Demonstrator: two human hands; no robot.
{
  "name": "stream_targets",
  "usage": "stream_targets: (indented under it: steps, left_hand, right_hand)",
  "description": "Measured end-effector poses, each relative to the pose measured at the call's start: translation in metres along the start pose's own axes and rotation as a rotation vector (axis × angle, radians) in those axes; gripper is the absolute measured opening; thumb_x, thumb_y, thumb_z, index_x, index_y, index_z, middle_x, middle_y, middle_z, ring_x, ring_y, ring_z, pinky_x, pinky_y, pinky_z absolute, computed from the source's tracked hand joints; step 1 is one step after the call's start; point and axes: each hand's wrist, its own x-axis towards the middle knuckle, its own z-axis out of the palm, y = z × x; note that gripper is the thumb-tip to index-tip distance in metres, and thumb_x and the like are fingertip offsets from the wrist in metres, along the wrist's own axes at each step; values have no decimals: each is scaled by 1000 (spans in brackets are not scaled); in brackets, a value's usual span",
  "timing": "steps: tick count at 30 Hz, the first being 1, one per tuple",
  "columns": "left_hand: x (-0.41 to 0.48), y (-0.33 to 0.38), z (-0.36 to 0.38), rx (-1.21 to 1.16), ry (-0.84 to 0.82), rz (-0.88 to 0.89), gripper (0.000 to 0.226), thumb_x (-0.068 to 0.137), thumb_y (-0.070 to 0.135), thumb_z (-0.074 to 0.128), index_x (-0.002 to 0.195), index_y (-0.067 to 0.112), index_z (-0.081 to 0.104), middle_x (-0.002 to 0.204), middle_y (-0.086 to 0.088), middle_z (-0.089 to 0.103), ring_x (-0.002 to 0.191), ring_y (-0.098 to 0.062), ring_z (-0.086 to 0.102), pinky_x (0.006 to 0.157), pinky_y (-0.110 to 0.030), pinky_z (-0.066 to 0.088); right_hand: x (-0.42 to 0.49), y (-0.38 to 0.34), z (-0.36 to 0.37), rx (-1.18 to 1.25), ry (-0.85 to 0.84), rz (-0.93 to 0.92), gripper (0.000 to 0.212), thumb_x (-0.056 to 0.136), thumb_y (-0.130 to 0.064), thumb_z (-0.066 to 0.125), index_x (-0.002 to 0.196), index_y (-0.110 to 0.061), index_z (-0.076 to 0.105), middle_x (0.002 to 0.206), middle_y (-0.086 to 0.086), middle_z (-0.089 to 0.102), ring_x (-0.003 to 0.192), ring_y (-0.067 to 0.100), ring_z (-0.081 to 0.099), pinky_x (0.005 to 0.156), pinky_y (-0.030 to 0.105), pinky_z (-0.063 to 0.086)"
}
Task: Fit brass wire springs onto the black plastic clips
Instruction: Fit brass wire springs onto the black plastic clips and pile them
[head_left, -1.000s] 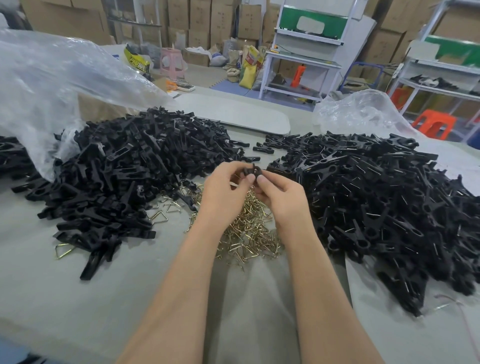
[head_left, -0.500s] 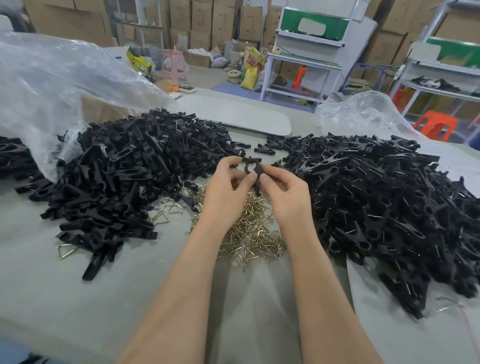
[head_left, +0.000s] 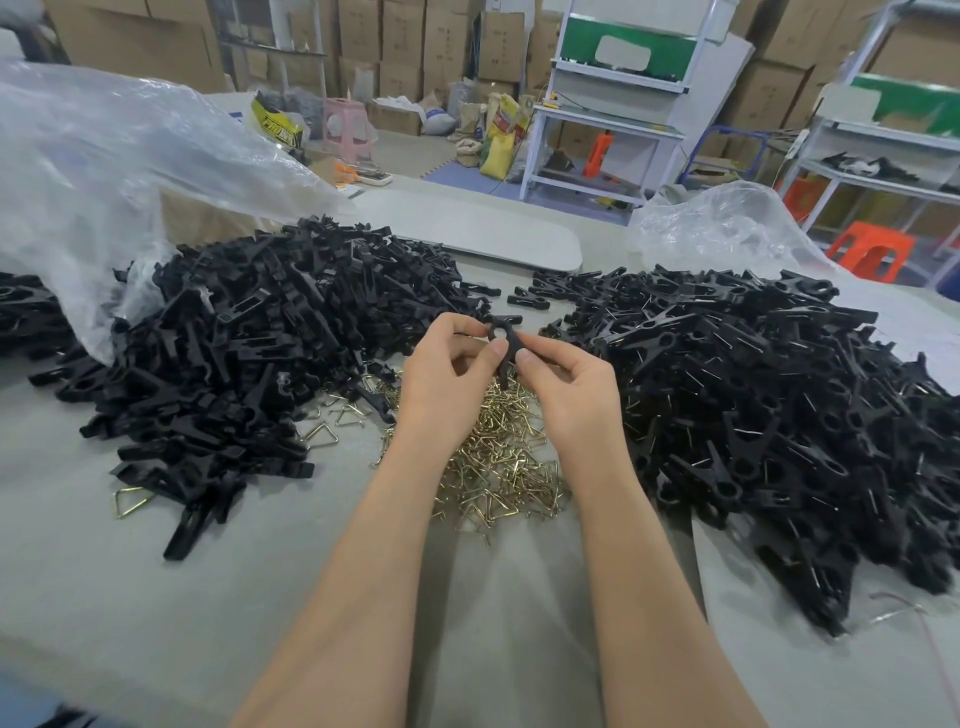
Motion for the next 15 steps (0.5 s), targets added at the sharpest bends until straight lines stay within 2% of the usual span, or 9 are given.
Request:
stream_targets:
  steps: [3, 6, 8, 10, 12, 15]
  left_hand:
    - [0, -1, -1, -49, -17, -30, 9, 90, 25, 63, 87, 29, 55, 76, 6, 72, 80, -13, 68, 80, -32, 53]
    - [-1, 1, -2, -129, -69, -54, 9, 92, 16, 61, 88, 24, 59, 74, 3, 73, 78, -14, 70, 84, -42, 56]
    - [-2, 2, -3, -115, -95, -46, 8, 90, 19, 63, 91, 25, 58, 83, 1, 73, 84, -18, 69, 86, -45, 55]
    - [-1, 1, -4, -116, -145, -52, 13, 88, 26, 66, 97, 32, 57, 98, 4, 68, 92, -17, 67, 89, -42, 54]
    - [-1, 1, -6, -198, -257, -72, 19, 88, 27, 66, 104, 37, 60, 105, 9, 65, 97, -11, 66, 90, -35, 54]
    - [-3, 3, -8, -266, -345, -83, 17, 87, 22, 67, 98, 34, 69, 93, 13, 70, 92, -9, 66, 88, -28, 54]
  right_hand:
    - [1, 2, -3, 15, 4, 1, 27, 89, -3, 60, 90, -28, 70, 88, -7, 73, 89, 9, 68, 85, 25, 54]
    - [2, -1, -8, 90, -8, 29, 28, 89, 0, 58, 85, -25, 70, 79, -6, 73, 78, 7, 68, 75, 20, 54]
    - [2, -3, -14, 200, -67, 81, 33, 90, 3, 55, 79, -21, 74, 77, -2, 74, 75, 9, 68, 70, 18, 53]
    - [2, -4, -21, 295, -154, 127, 38, 90, 3, 54, 71, -19, 78, 77, 1, 74, 74, 10, 68, 67, 18, 53]
    - [2, -6, -26, 351, -186, 172, 32, 90, 1, 54, 76, -16, 78, 79, 3, 72, 73, 11, 65, 64, 17, 52]
    - [5, -7, -28, 437, -97, 262, 12, 88, 1, 59, 94, -7, 66, 84, 11, 67, 70, 13, 65, 60, 17, 52]
